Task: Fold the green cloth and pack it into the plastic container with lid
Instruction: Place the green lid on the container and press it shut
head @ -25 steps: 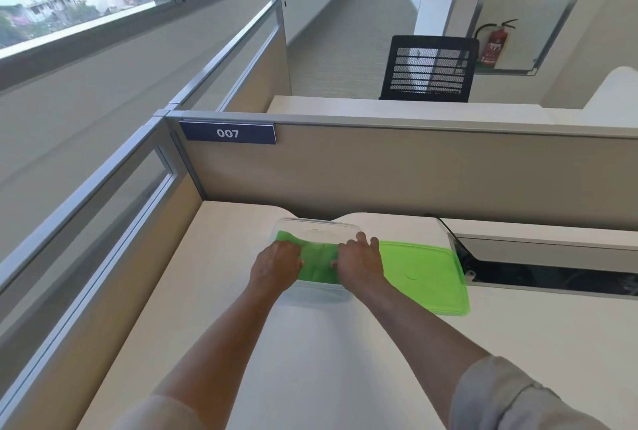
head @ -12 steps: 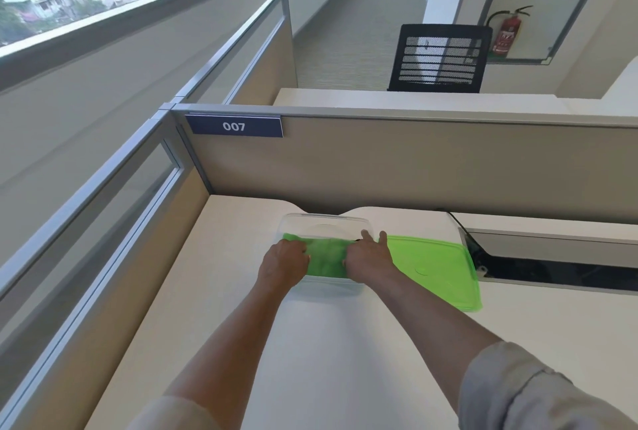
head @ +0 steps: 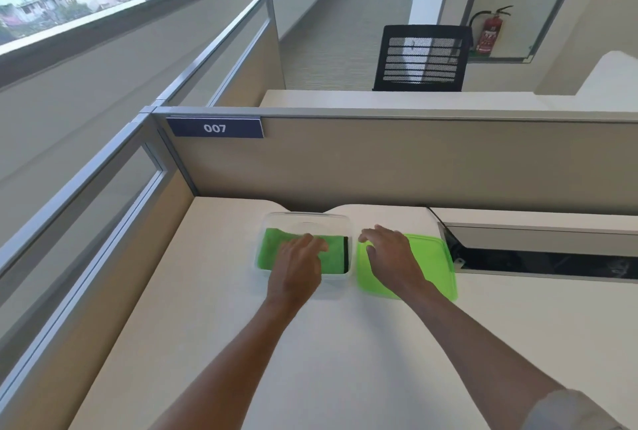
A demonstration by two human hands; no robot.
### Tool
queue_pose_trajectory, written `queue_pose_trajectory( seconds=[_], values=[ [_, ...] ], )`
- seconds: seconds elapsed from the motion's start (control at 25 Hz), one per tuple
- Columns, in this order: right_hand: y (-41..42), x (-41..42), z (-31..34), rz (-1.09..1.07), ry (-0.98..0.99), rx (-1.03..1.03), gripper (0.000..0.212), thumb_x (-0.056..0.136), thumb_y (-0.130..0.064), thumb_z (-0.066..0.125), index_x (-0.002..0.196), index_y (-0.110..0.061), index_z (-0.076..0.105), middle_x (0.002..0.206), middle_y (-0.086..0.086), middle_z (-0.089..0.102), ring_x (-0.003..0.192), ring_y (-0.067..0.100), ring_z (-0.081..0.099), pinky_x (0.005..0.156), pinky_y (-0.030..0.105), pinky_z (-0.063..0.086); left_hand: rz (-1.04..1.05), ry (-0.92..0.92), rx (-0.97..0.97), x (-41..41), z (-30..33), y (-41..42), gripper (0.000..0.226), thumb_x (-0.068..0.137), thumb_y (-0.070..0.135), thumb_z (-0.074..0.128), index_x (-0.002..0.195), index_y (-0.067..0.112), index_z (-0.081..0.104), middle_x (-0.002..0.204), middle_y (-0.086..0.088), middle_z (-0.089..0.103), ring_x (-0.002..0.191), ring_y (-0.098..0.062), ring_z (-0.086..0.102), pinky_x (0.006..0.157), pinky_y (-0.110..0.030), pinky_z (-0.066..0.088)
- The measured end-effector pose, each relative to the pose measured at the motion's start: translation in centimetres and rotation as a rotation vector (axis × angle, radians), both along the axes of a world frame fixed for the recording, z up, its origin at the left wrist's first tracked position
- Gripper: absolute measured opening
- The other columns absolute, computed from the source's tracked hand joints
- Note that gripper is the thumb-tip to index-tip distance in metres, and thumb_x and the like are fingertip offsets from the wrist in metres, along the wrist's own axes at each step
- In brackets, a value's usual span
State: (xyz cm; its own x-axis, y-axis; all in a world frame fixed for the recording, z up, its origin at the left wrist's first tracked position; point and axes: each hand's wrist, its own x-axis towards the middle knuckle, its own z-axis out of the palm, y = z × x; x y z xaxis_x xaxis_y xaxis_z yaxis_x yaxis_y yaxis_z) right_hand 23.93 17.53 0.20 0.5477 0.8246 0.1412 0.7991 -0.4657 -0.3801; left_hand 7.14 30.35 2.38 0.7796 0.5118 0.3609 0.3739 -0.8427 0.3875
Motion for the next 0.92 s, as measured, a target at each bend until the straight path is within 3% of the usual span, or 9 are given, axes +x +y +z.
queue_pose_trajectory(
  seconds=[0.12, 0.2, 0.4, 0.6, 0.8, 0.92],
  values=[
    [-3.8, 1.4, -0.8, -0.077, 0.069, -0.024, 0.033, 0.091, -0.008, 0.053, 0.121, -0.019, 0.061, 0.125, -0.001, 0.064, 0.125, 0.022, 0.051, 0.103, 0.039, 0.037, -0.17, -0.005, -0.172, 1.2, -1.0, -4.9, 0.034, 0.079, -0.005, 0.055, 0.099, 0.017, 0.072, 0.094, 0.0, 0.071, 0.077, -0.028, 0.067, 0.063, -0.038, 0.053],
    [-6.2, 2.4, -1.3, -0.112, 0.088, -0.05, 0.033, 0.091, -0.009, 0.054, 0.122, -0.019, 0.061, 0.127, -0.002, 0.063, 0.124, 0.022, 0.051, 0.102, 0.039, 0.038, -0.25, 0.069, -0.227, 1.9, -2.0, -7.4, 0.032, 0.087, 0.003, 0.053, 0.107, 0.02, 0.07, 0.104, 0.002, 0.07, 0.088, -0.024, 0.068, 0.069, -0.039, 0.055],
    [-11.7, 4.4, -2.4, -0.126, 0.071, -0.161, 0.031, 0.09, -0.013, 0.06, 0.12, -0.017, 0.062, 0.126, 0.0, 0.063, 0.123, 0.021, 0.052, 0.103, 0.036, 0.038, -0.318, 0.311, -0.064, 4.7, -4.7, -10.1, 0.052, 0.089, 0.0, 0.045, 0.135, 0.021, 0.058, 0.126, -0.001, 0.062, 0.113, -0.025, 0.054, 0.092, -0.037, 0.044],
    [-15.0, 5.5, -3.1, -0.113, 0.1, -0.248, 0.033, 0.088, -0.015, 0.063, 0.12, -0.02, 0.06, 0.131, -0.005, 0.059, 0.13, 0.016, 0.045, 0.106, 0.031, 0.032, -0.187, 0.476, 0.13, 5.9, -5.7, -11.3, 0.037, 0.088, 0.003, 0.05, 0.12, 0.019, 0.06, 0.114, -0.002, 0.061, 0.11, -0.026, 0.049, 0.091, -0.039, 0.038],
    [-16.9, 5.8, -3.4, -0.121, 0.154, -0.264, 0.038, 0.085, -0.009, 0.063, 0.121, -0.021, 0.058, 0.137, -0.006, 0.054, 0.129, 0.018, 0.046, 0.1, 0.029, 0.033, -0.155, 0.478, 0.147, 6.8, -5.6, -11.0, 0.036, 0.087, -0.003, 0.044, 0.112, 0.016, 0.062, 0.107, -0.003, 0.062, 0.108, -0.026, 0.049, 0.09, -0.039, 0.036],
    [-17.7, 5.9, -3.4, -0.123, 0.185, -0.263, 0.043, 0.084, -0.005, 0.061, 0.124, -0.019, 0.057, 0.147, -0.005, 0.045, 0.134, 0.017, 0.043, 0.103, 0.029, 0.034, -0.166, 0.424, 0.155, 6.6, -5.2, -11.3, 0.038, 0.084, -0.005, 0.04, 0.11, 0.016, 0.06, 0.105, -0.002, 0.059, 0.106, -0.026, 0.049, 0.09, -0.037, 0.036]
  ],
)
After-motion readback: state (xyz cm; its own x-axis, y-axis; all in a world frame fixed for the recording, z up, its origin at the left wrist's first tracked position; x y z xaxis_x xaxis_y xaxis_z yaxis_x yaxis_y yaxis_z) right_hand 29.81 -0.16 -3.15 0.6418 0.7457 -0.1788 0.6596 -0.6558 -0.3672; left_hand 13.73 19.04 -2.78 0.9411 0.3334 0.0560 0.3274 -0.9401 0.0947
